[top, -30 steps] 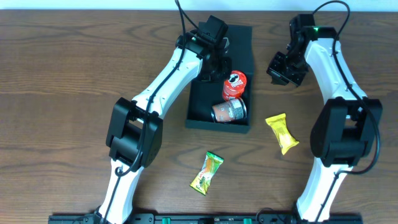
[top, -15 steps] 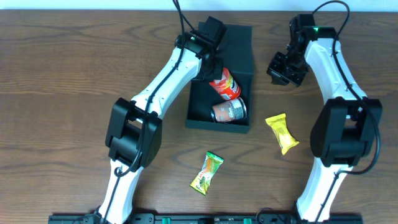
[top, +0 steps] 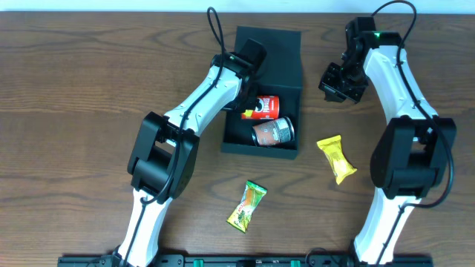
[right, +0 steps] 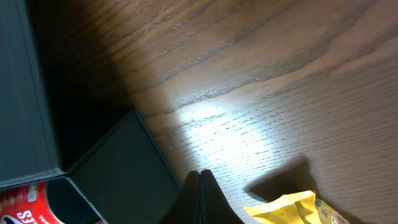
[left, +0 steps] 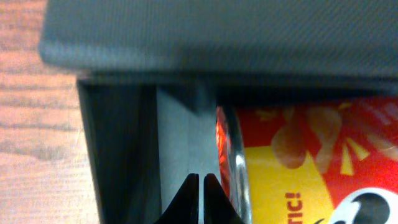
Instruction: Pack container
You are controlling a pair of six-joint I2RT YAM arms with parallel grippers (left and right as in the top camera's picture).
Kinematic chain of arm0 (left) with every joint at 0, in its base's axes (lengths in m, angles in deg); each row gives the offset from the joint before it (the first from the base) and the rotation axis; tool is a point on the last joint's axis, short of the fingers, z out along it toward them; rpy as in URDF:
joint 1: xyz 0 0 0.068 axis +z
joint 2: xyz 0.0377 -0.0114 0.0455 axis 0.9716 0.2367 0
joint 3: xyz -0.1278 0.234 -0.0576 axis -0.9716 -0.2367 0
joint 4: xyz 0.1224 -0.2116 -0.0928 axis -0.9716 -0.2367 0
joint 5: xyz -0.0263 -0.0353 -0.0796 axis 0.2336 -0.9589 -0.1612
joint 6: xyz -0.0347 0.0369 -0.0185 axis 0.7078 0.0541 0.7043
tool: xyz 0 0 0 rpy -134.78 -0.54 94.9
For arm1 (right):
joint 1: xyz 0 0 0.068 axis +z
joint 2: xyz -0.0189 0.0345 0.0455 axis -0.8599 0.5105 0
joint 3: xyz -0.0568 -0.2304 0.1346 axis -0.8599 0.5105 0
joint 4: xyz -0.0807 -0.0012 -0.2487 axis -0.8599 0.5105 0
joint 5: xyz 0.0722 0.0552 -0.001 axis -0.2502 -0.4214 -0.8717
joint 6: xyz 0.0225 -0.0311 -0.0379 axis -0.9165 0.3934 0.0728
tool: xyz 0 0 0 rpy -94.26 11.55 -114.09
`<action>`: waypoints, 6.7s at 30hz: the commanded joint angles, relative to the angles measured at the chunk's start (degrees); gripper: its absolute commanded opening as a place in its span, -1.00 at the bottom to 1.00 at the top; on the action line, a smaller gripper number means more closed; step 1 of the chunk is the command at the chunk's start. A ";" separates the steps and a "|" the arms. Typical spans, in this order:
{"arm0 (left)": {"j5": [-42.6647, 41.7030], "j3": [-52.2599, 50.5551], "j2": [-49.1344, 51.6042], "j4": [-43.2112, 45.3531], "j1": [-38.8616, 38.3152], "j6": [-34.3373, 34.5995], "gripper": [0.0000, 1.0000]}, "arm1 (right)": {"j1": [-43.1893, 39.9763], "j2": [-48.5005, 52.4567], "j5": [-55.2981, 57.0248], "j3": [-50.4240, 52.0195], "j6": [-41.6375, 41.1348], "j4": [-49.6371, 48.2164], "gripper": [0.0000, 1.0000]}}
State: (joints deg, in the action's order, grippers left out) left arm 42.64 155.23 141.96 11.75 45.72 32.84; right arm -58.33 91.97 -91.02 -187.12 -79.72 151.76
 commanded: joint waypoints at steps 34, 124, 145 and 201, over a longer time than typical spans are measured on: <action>-17.20 3.85 0.11 7.61 1.60 2.23 -0.88 | -0.48 -2.32 7.61 0.20 6.82 9.35 -0.97; -1.81 -3.69 -8.24 -1.46 -5.16 7.89 -0.88 | -0.15 -38.99 9.75 37.07 16.15 -1.70 0.98; 6.75 4.48 -25.94 -2.16 -3.02 1.31 0.91 | -0.04 -29.11 8.92 45.46 21.27 -14.84 0.99; 14.45 4.46 -28.11 -2.73 2.19 -1.20 0.91 | 0.17 -22.34 -1.18 41.86 16.00 -13.97 -0.53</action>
State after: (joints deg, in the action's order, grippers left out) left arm 55.69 158.66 114.70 8.75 47.44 31.98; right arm -58.38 69.39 -90.49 -142.36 -63.44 137.29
